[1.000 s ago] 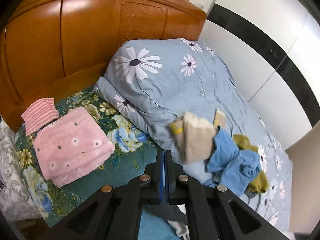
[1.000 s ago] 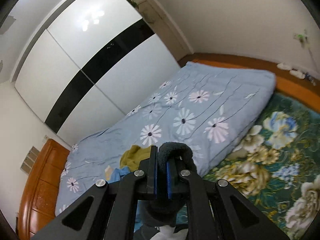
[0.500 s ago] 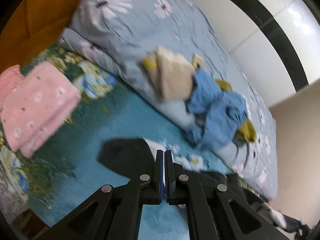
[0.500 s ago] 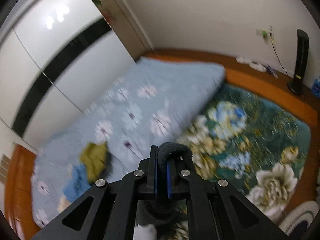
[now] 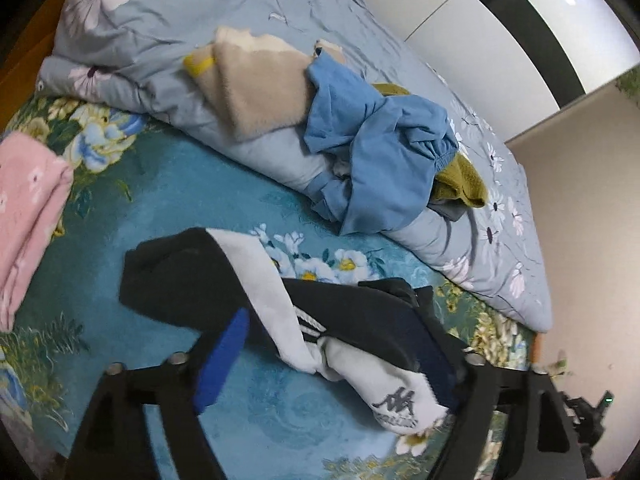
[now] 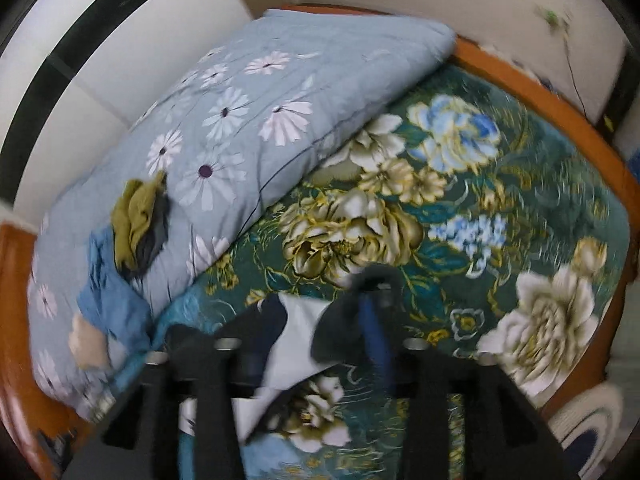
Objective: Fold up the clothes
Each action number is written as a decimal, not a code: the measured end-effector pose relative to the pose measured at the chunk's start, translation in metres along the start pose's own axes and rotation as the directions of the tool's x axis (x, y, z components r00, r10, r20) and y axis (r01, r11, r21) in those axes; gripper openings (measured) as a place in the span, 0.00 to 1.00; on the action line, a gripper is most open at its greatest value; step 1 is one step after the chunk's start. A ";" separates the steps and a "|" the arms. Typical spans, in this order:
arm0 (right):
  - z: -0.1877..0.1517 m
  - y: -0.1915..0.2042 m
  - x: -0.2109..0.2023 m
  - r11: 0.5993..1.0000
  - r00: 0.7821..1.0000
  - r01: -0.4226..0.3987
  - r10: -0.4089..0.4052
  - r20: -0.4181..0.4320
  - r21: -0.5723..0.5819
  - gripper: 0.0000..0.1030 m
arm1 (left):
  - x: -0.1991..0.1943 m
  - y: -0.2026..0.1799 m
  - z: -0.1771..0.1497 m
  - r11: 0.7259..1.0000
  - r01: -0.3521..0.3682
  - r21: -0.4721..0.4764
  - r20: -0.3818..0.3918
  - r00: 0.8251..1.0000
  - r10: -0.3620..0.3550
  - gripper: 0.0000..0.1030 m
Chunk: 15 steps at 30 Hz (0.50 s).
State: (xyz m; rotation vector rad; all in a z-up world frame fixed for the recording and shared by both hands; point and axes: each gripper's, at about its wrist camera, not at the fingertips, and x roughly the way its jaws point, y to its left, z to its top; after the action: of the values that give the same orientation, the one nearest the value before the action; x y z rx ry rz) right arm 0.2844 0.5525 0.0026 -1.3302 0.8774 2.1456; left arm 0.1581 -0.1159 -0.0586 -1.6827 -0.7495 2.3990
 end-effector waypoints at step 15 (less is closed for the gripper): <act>-0.029 0.174 0.228 0.901 0.882 -0.227 0.029 -0.470 -0.369 0.57 | 0.105 -0.024 0.004 0.986 -0.147 0.077 -0.162 0.974 0.158 1.00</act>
State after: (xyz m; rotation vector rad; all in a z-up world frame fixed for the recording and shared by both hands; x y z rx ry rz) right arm 0.0880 0.4242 -0.1655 -2.1111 0.7081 2.2433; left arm 0.1106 -0.0579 -0.1355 -1.9508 -0.5292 2.3104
